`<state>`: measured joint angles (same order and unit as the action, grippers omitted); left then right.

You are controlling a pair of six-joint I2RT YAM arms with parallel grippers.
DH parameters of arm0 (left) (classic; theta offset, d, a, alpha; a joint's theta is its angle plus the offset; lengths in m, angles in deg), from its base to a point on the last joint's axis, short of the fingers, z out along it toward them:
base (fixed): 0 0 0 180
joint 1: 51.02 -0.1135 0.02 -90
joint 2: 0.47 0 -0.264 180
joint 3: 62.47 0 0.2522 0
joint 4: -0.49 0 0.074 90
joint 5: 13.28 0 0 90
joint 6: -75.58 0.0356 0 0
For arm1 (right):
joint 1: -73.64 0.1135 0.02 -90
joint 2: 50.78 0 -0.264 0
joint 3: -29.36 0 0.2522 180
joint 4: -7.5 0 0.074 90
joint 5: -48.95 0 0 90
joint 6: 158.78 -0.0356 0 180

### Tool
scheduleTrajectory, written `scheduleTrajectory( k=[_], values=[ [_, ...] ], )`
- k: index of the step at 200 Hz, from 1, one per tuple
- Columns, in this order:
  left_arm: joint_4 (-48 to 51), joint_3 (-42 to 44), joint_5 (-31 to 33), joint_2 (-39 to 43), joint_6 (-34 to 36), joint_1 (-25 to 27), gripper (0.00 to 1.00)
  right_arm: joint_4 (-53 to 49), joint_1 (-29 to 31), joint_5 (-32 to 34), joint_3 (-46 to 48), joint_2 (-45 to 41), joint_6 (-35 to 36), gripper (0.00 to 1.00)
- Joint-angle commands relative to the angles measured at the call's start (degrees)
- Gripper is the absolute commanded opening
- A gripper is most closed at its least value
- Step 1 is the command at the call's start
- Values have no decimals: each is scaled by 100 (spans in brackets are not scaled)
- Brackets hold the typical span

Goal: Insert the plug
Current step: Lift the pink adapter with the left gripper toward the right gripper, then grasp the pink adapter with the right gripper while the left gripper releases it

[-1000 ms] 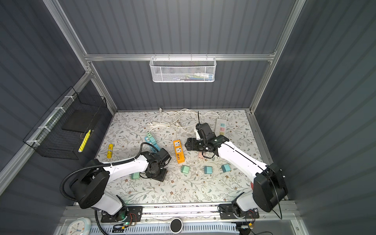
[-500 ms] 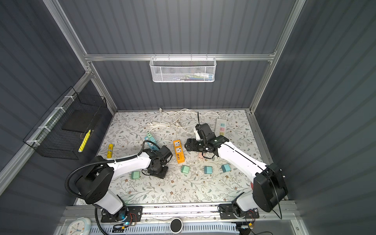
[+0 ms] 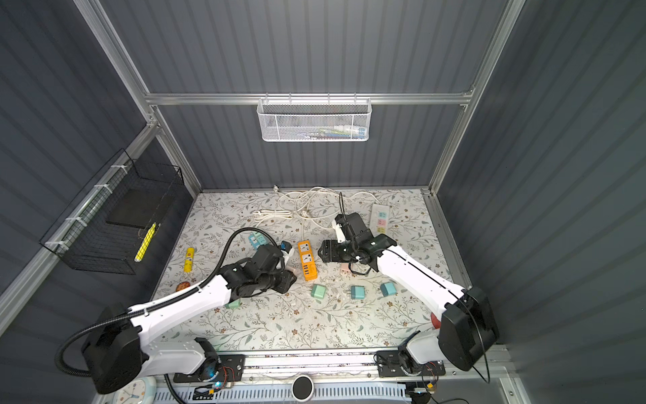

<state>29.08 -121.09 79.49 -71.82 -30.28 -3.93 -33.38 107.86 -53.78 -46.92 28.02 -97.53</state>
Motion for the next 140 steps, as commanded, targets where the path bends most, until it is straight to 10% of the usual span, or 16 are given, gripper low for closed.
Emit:
scheduleTrajectory(
  k=[1, 76, 140],
  values=[
    [-2118, 597, 17, 336, 810, 107, 20, -266, 6, -132, -180, -308, 251, 71],
    [-3012, 479, -619, -74, 1895, 125, 19, -293, 52, -1422, -491, -291, 521, 56],
    [-2920, 474, -745, -21, 1950, 125, 21, -104, 585, -1256, -656, 468, 600, 50]
  ],
)
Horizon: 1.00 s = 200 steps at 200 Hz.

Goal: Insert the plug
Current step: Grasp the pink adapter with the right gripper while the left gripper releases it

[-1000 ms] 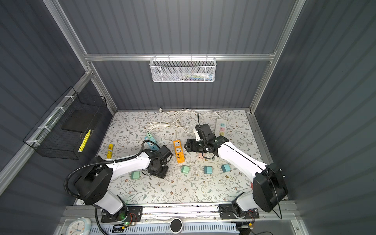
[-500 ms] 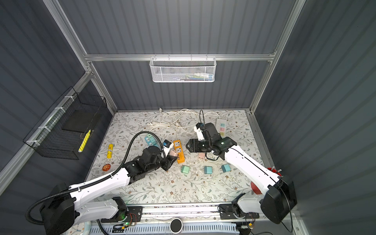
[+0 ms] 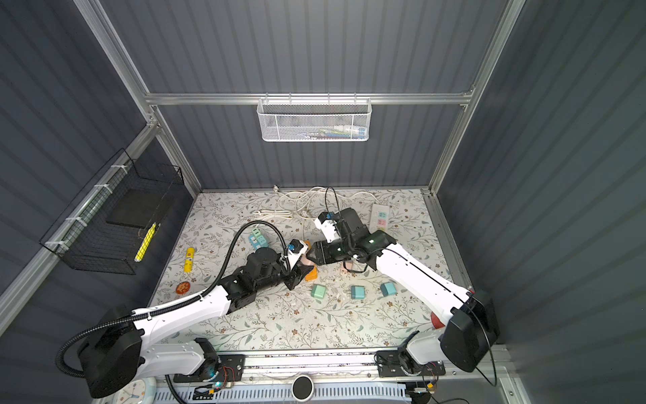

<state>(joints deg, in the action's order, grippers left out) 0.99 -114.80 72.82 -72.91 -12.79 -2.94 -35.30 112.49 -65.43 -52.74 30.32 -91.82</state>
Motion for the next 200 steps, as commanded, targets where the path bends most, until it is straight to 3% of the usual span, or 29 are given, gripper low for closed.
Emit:
scheduleTrajectory(
  k=[1, 59, 68, 80, 95, 113, 129, 148, 165, 184, 200],
  values=[
    [-109, -158, -77, 103, 213, 22, 21, 99, 122, -96, -79, 244, 25, 50],
    [-82, -156, -49, 164, 242, 25, 24, 312, 168, -91, -84, 395, -64, 30],
    [-73, -163, -43, 142, 212, 26, 30, 325, 167, -54, -78, 395, -76, 26],
    [7, -215, 25, 117, 127, 21, 47, 344, 172, -40, -69, 372, -109, 23],
    [50, -234, 485, 195, -171, 22, 66, 436, 178, 10, -51, 330, -117, 23],
    [-122, -46, 787, 496, -257, 26, 76, 623, 184, 237, 30, 227, -160, 22],
    [-22, 51, 1096, 816, -400, 25, 91, 645, 176, 637, 20, 176, -112, 21],
    [218, 187, 1656, 1238, -707, 19, 94, 991, 181, 1534, 115, 186, 222, 22],
    [428, 374, 2753, 1579, -1317, 22, 98, 1385, 180, 2243, 257, 363, 315, 21],
    [690, 659, 3726, 1960, -1987, 24, 100, 2037, 194, 2536, 454, 705, 234, 20],
    [851, 874, 4024, 2258, -2399, 25, 100, 2389, 205, 2673, 479, 1049, 143, 19]
  ],
)
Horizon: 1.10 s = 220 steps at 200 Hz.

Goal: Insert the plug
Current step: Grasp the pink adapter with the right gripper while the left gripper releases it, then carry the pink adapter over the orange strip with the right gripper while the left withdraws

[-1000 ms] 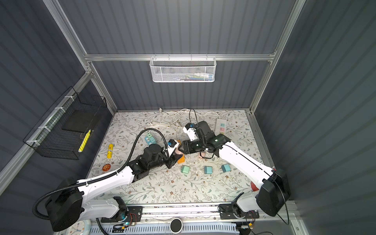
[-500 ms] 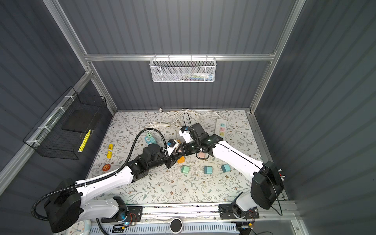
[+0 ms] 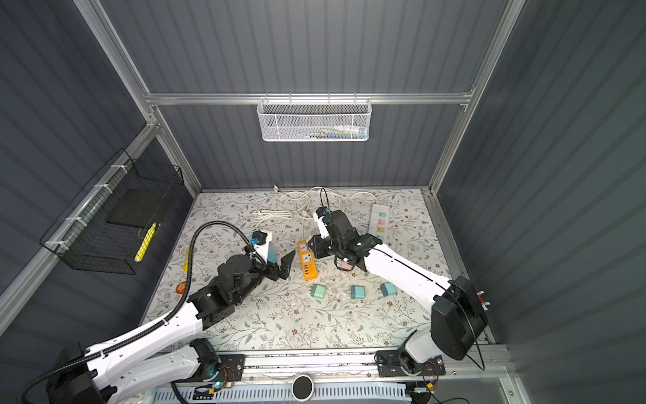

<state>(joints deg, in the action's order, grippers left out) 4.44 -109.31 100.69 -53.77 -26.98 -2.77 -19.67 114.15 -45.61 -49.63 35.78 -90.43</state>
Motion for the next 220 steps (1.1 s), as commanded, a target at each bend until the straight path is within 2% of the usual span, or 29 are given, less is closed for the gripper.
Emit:
scheduleTrajectory(
  k=[1, 42, 119, 138, 165, 179, 220],
  values=[
    [519, 336, 1248, 362, -1001, 4, 100, 855, 42, 700, 173, 524, 3, 20],
    [990, 509, 1420, 742, -1415, -4, 100, 1271, 37, 949, 56, 1278, 66, 20],
    [1125, 454, 1410, 710, -1302, 0, 100, 1267, 76, 1060, -372, 1974, 59, 20],
    [1135, 400, 1359, 665, -1262, 2, 100, 1288, 144, 1430, -392, 2034, 40, 20],
    [1111, 325, 1330, 635, -1090, 0, 100, 957, 125, 1376, -773, 2373, 49, 19],
    [1110, 294, 1343, 627, -1000, 1, 100, 1030, 168, 1560, -728, 2431, -21, 19],
    [1151, 437, 1462, 667, -1160, 1, 100, 892, 271, 1631, -769, 2607, -146, 19]
  ],
)
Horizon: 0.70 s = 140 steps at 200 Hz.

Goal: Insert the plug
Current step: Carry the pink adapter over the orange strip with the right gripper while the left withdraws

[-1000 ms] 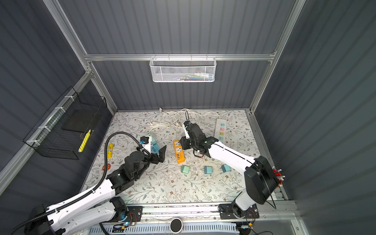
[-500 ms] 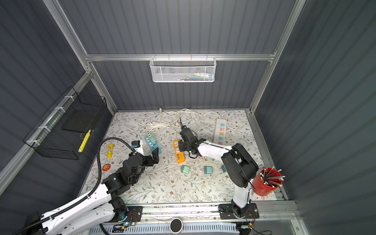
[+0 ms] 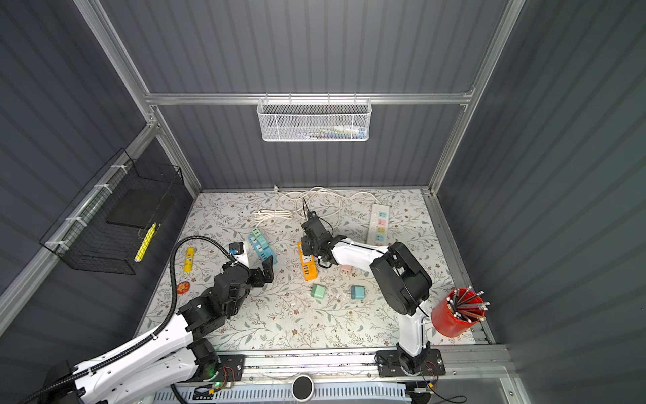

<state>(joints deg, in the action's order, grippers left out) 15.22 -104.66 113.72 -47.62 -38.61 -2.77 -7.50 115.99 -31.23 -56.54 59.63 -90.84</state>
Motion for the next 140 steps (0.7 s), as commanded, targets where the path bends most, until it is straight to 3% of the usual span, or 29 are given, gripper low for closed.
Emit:
scheduleTrajectory(
  k=[1, 107, 140],
  values=[
    [72, -26, 159, 55, 2, 0, 100, -330, 88, 194, -80, 220, -105, 19],
    [252, 172, 144, 224, -598, 2, 100, -1310, 217, 464, -305, 139, -159, 18],
    [281, 189, -3, 214, -718, 0, 100, -1508, 230, 421, -558, 475, -125, 18]
  ],
)
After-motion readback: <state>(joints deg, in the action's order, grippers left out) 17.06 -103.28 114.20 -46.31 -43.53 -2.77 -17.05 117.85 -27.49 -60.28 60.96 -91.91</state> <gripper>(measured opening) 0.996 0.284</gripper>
